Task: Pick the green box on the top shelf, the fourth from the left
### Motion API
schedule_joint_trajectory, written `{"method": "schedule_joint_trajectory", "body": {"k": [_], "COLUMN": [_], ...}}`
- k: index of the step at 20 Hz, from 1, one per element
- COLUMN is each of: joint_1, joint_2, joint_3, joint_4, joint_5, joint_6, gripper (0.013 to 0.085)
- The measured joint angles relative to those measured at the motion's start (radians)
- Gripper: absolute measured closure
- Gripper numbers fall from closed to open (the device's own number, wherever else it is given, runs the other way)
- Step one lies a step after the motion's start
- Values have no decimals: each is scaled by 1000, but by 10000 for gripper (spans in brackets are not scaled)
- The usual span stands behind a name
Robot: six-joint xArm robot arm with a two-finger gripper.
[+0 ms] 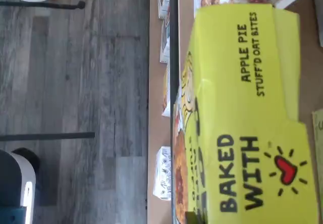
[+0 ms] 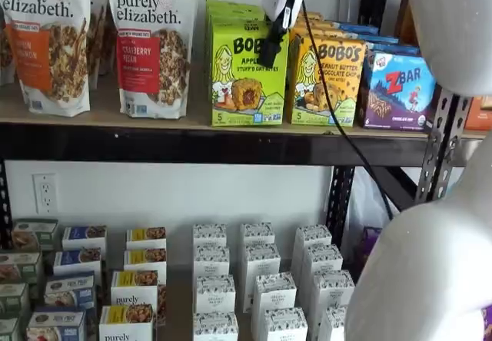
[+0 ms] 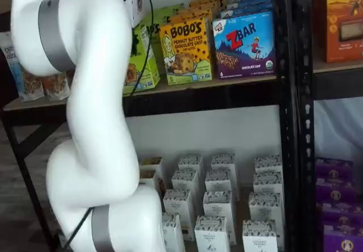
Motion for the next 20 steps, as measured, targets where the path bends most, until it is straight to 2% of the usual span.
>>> {"method": "schedule_joint_trajectory", "body": {"k": [9, 20], "joint_1": [-6, -25], "joint_2": [-22, -95], "joint_3": [-11, 27], "joint_4": [2, 22], "joint_5": [67, 133], "joint_6": [2, -6], "gripper": [730, 730]}}
